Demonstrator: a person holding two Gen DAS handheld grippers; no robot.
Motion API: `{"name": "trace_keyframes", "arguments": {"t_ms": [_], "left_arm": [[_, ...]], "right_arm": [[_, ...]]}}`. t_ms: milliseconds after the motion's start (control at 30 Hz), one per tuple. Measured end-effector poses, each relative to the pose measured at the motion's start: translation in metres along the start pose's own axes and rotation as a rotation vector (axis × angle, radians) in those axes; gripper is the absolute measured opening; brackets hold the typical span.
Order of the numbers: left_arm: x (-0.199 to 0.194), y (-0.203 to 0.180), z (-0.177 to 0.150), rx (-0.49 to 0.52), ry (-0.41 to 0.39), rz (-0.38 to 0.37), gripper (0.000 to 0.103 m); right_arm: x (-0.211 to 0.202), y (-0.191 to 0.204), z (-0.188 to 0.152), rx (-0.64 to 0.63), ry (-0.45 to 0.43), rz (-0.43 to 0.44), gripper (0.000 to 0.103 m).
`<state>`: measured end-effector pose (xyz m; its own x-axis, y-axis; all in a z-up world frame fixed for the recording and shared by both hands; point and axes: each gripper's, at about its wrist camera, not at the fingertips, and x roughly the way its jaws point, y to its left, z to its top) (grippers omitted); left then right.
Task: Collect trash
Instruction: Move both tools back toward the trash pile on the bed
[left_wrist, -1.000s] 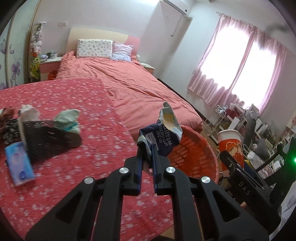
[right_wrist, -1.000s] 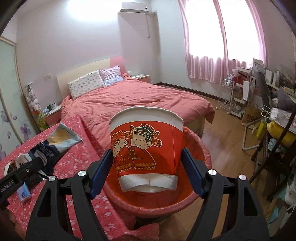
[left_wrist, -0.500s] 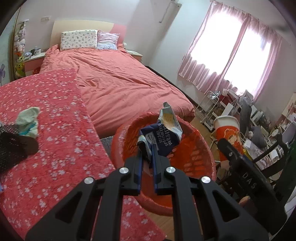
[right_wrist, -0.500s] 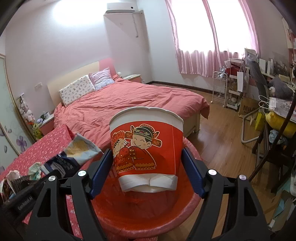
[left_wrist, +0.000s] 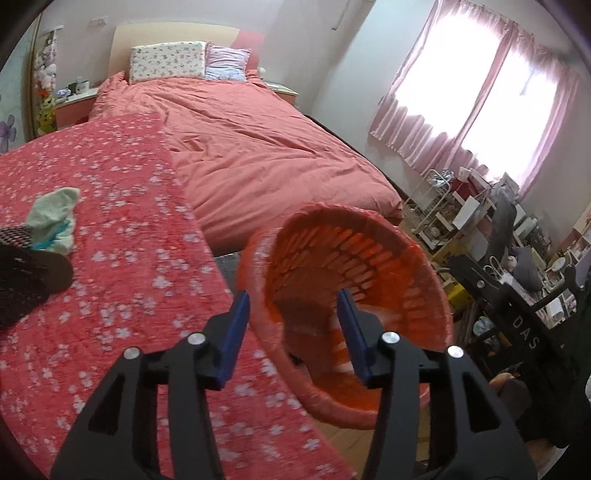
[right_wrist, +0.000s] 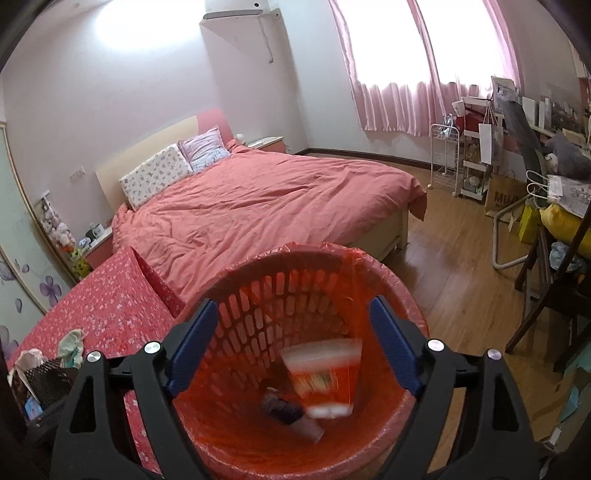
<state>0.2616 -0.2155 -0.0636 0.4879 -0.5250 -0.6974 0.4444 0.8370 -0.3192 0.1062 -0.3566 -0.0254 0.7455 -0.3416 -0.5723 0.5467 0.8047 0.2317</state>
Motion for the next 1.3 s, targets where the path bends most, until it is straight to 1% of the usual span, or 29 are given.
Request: {"name": "trace_keyframes", "arguments": {"t_ms": [167, 333, 533, 700, 1033, 1233, 1300], "left_arm": [[-0.018, 0.010, -0.002, 0.022, -0.027, 0.055, 0.057], [-0.043, 0.022, -0.007, 0.038, -0.054, 0.112, 0.060], [-0.078, 0.047, -0.014, 0.037, -0.093, 0.199, 0.065], [-0.110, 0.079, -0.023, 0.003, -0.121, 0.276, 0.066], [-0.176, 0.166, -0.043, -0.113, -0.174, 0.439, 0.070], [-0.213, 0.231, -0.056, -0.213, -0.188, 0.553, 0.071], [-0.222, 0.248, -0.061, -0.231, -0.189, 0.581, 0.073]], "right_arm": [[-0.007, 0.003, 0.000, -0.025, 0.006, -0.020, 0.084], [-0.014, 0.011, 0.000, -0.045, 0.007, -0.017, 0.084], [-0.025, 0.034, -0.009, -0.098, 0.011, 0.007, 0.084], [-0.034, 0.059, -0.019, -0.145, 0.024, 0.043, 0.084], [-0.046, 0.119, -0.048, -0.258, 0.069, 0.157, 0.084], [-0.051, 0.174, -0.079, -0.345, 0.126, 0.273, 0.083], [-0.050, 0.195, -0.089, -0.373, 0.157, 0.332, 0.083]]}}
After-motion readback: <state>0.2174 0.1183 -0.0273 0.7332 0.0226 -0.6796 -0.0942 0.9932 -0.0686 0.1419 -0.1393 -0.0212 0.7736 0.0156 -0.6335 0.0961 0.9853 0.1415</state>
